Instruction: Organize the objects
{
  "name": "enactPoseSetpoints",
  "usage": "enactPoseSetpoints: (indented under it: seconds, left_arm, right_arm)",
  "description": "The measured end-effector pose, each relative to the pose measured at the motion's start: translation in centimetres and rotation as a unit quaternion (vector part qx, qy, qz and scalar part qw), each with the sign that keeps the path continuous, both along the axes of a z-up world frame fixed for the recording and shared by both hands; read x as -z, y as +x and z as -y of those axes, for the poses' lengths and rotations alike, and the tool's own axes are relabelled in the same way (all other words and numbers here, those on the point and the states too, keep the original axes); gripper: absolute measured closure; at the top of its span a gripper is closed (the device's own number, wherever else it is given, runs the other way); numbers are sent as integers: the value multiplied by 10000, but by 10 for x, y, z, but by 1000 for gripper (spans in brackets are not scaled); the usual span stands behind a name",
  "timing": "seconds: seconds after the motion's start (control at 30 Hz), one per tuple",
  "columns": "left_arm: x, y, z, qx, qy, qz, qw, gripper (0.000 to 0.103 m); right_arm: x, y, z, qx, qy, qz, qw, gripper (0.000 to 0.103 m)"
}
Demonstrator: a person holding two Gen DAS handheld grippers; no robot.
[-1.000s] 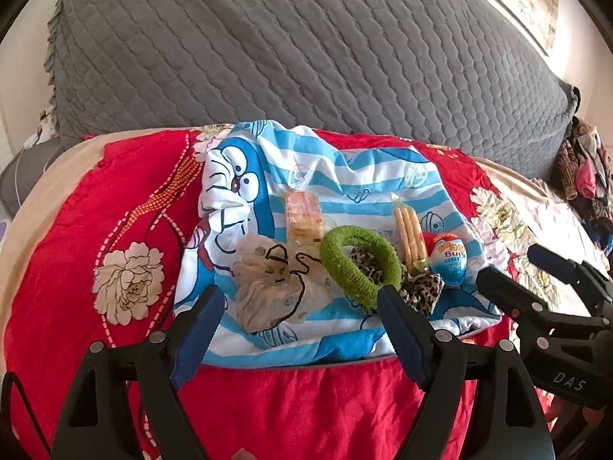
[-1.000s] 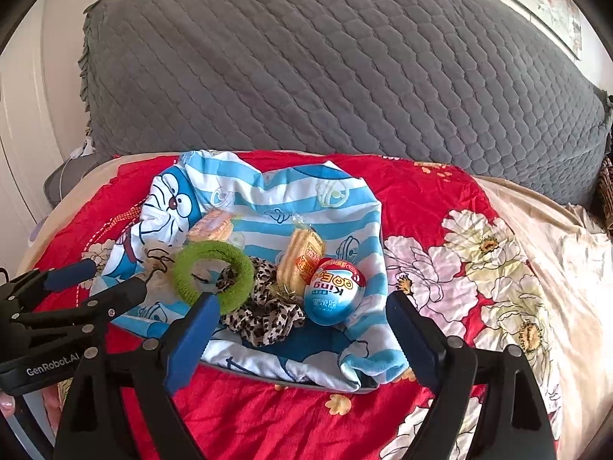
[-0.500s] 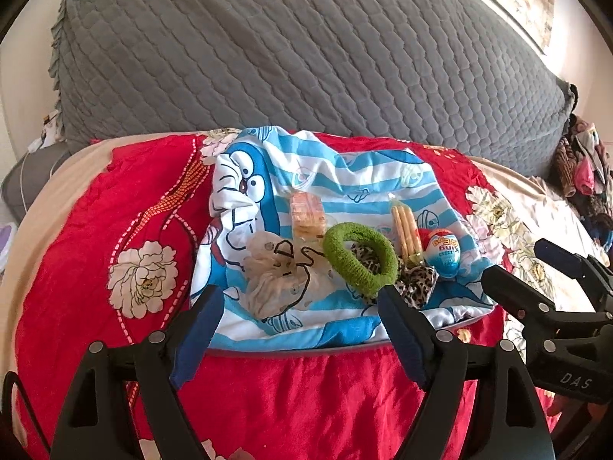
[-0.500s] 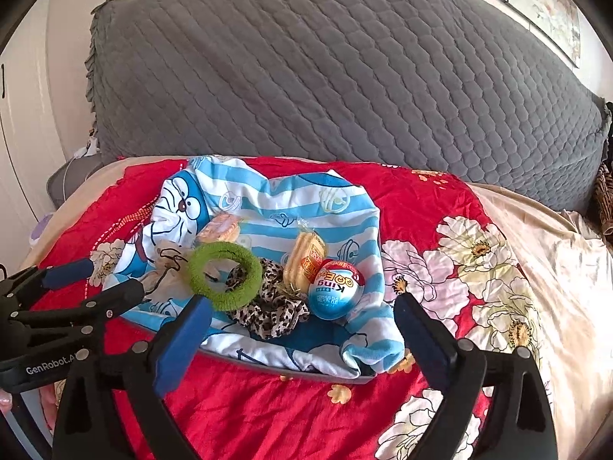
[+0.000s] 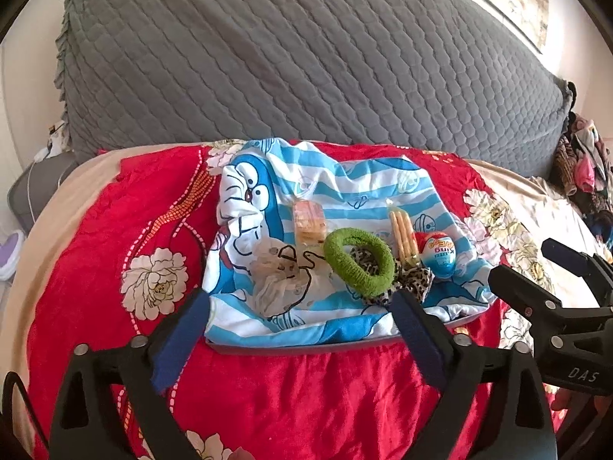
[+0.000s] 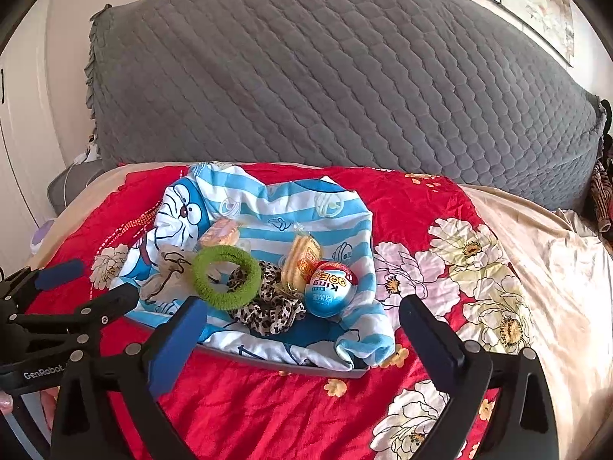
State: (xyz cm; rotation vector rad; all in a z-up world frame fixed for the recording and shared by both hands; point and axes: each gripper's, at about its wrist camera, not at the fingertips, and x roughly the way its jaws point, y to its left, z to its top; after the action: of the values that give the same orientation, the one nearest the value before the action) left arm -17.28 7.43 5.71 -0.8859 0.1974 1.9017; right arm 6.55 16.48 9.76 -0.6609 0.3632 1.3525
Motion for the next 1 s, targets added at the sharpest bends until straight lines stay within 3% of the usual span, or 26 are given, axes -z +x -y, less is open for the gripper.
enactPoseSetpoints:
  seconds: [1.0]
  left_arm:
    - [-16, 20, 61, -14, 55, -52, 10000, 1]
  right_arm:
    - [-19, -20, 56, -111, 32, -19, 9999, 2]
